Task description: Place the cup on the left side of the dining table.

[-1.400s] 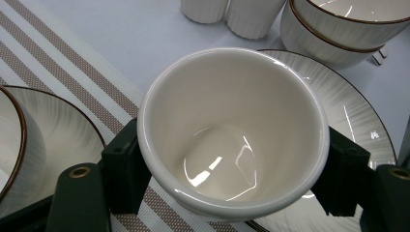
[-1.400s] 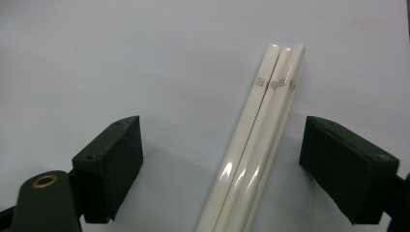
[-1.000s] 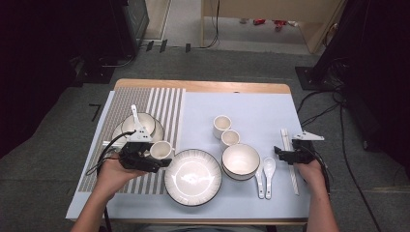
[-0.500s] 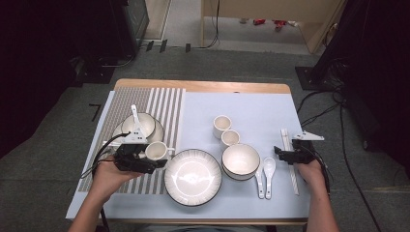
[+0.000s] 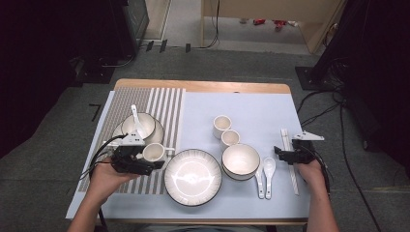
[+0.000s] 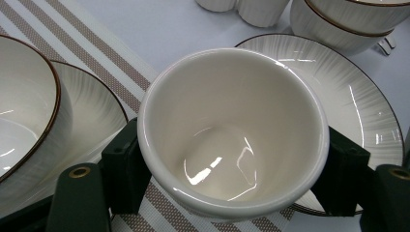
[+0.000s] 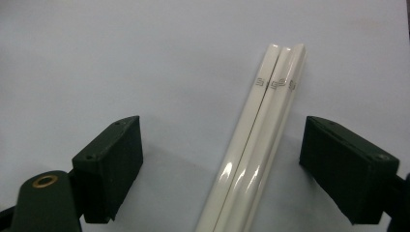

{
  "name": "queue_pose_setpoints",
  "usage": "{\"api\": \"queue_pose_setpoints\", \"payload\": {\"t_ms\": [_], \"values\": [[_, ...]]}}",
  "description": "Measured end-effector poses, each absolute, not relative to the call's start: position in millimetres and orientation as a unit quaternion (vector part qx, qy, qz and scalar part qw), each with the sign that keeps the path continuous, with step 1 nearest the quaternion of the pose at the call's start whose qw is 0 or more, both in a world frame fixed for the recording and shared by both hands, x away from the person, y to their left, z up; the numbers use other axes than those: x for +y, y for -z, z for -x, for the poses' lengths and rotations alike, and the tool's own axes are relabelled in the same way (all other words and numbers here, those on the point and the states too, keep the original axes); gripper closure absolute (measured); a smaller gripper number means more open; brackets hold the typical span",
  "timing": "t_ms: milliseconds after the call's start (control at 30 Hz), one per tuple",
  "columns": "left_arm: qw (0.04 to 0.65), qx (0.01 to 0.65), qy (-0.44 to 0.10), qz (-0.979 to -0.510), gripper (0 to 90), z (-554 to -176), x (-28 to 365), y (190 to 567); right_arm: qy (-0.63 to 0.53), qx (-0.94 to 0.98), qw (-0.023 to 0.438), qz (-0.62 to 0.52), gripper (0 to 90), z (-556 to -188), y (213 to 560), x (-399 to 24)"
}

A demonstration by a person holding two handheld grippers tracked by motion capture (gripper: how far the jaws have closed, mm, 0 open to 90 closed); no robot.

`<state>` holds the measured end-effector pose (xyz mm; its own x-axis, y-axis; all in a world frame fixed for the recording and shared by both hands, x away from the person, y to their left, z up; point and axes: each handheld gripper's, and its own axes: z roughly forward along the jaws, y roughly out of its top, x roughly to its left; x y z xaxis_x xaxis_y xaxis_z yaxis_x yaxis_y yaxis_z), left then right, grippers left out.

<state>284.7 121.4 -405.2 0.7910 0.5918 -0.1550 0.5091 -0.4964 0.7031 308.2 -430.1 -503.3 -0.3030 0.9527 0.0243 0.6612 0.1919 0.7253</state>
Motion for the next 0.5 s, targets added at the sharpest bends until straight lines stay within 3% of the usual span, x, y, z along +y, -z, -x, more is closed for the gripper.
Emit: {"api": "queue_pose_setpoints", "payload": {"t_ms": [500], "values": [[0.381, 0.323, -0.056, -0.865, 27.7, -283.2, 129.0, 408.5, -0.325, 0.739, 0.224, -0.546, 15.2, -308.2, 503.2, -430.0]]}}
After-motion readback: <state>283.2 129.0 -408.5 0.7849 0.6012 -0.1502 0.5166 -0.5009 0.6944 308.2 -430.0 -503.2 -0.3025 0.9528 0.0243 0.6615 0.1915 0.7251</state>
